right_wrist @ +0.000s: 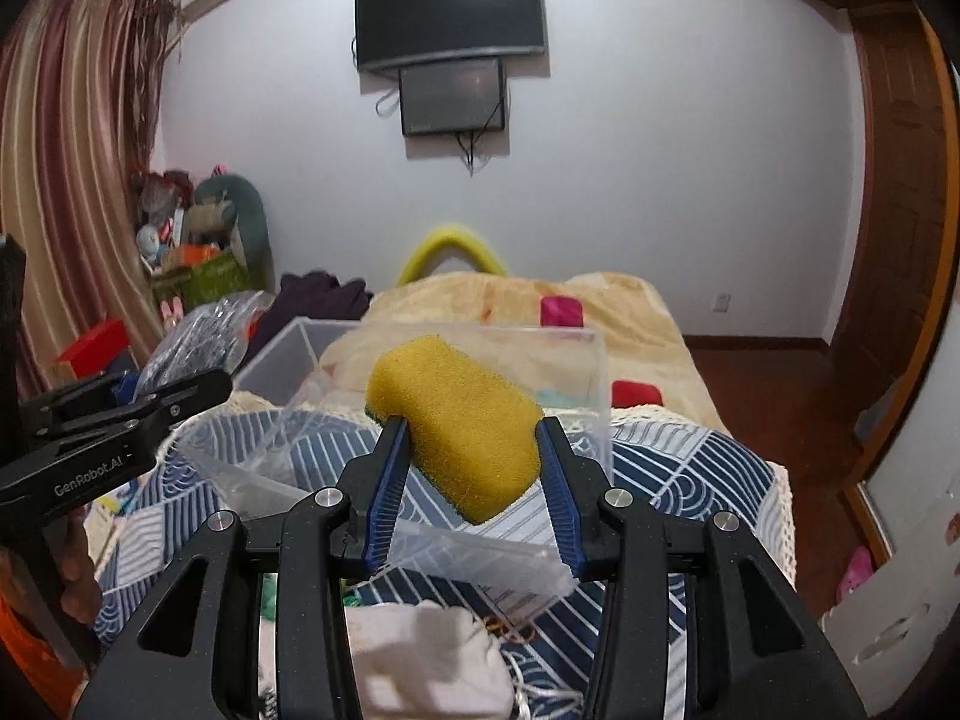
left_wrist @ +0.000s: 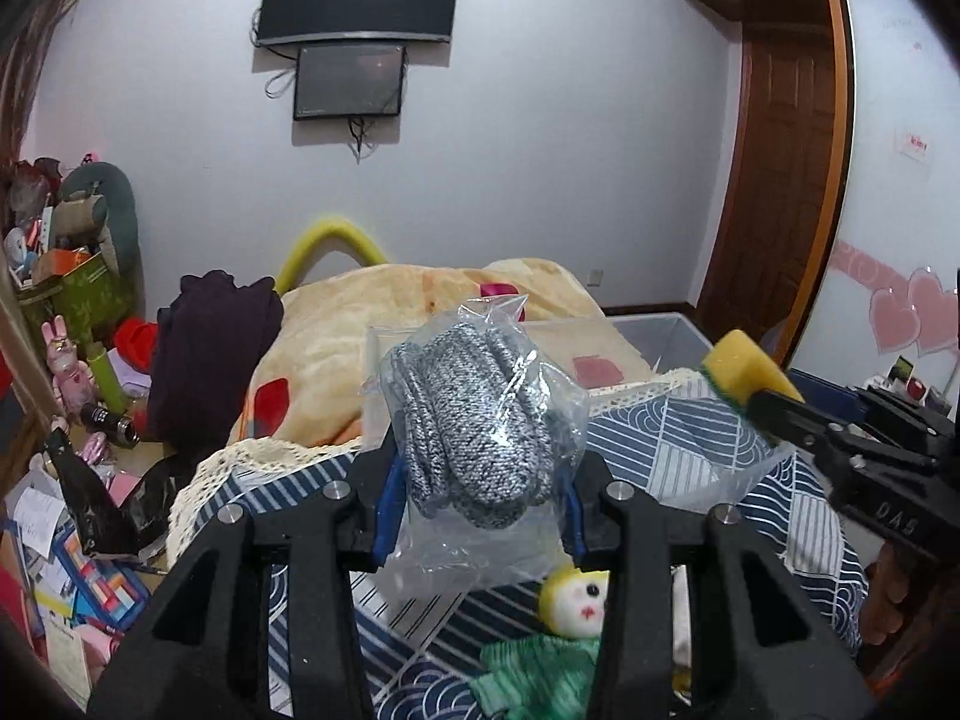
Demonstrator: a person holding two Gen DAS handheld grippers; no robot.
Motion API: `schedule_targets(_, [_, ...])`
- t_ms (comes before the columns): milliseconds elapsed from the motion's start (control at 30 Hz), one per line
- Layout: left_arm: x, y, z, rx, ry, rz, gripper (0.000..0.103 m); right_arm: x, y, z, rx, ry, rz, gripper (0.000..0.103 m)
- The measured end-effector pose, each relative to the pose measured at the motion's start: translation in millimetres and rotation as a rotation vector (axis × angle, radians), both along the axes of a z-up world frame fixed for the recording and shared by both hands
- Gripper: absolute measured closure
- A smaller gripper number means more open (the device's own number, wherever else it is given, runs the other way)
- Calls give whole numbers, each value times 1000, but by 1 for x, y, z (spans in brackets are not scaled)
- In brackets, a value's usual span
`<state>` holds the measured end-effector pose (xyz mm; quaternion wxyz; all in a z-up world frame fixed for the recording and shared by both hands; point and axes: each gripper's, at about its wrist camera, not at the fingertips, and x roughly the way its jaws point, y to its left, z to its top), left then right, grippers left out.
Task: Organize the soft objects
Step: 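Drop the sock bag into the box with left tool while right tool drops the sponge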
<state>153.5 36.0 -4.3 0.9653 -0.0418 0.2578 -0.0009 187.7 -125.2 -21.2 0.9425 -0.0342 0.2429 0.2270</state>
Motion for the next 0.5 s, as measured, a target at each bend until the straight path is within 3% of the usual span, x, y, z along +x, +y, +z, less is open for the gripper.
schedule_targets(367, [45,-15,-28,36,126,-45,61,29,18,-23,-84,81,-14,63])
schedule_targets(500, [48,-22,-32,60,135,-51,53,28,17,-28,-92,101,-9,60])
